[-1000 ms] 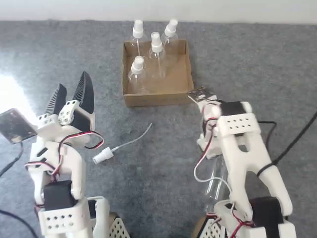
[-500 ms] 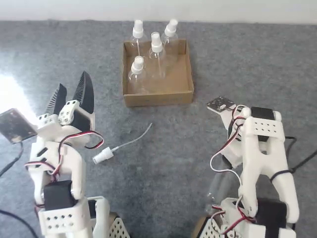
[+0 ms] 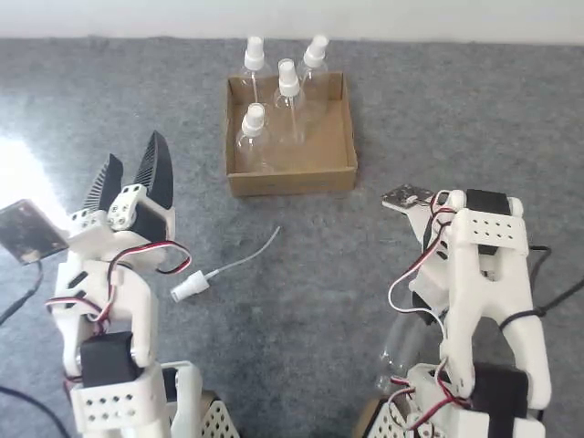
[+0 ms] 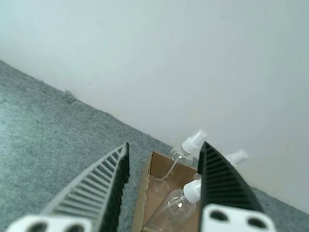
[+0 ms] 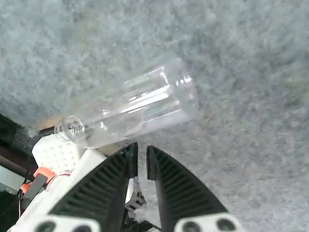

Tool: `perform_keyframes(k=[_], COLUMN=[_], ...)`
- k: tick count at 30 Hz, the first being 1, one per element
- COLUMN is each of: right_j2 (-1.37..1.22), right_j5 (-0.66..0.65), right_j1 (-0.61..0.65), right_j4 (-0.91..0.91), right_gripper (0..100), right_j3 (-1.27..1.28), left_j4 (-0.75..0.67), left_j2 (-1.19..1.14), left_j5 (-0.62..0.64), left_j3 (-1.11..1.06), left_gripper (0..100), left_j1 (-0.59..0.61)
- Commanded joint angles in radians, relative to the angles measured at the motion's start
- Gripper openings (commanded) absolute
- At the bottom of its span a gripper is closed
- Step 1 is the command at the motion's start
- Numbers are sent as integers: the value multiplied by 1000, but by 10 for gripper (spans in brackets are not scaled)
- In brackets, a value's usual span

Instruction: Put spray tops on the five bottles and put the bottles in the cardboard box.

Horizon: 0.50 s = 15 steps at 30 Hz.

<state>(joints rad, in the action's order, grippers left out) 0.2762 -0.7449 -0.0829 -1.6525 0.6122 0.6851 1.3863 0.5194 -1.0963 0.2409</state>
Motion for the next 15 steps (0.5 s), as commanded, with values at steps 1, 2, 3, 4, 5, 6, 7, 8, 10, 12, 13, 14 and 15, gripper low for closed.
perform_keyframes(k=[1,2,3,4,5,6,7,8,10,12,13,14,15], right_j2=[42,42,42,42,42,42,42,42,44,54,54,54,54], right_j5=[-11,-9,-8,-6,-6,-6,-6,-6,-5,-5,-5,-5,-5], right_j1=[71,104,140,177,216,254,288,320,377,418,430,440,444], right_j4=[-21,-21,-21,-21,-21,-21,-21,-19,-12,42,82,124,168], right_gripper=[20,20,20,20,20,20,20,20,20,20,20,20,20], right_j3=[35,57,74,84,89,89,89,87,87,86,86,86,86], left_j4=[-31,-31,-31,-31,-31,-31,-31,-31,-31,-31,-31,-31,-31], left_j2=[11,11,11,11,11,11,11,11,11,11,11,11,11], left_j5=[3,3,3,3,3,3,3,3,3,3,3,3,3], left_j3=[15,15,15,15,15,15,15,16,16,16,16,16,16], left_gripper=[218,218,218,218,218,218,218,218,218,218,218,218,218], left_j1=[0,0,0,0,0,2,2,3,5,5,5,5,5])
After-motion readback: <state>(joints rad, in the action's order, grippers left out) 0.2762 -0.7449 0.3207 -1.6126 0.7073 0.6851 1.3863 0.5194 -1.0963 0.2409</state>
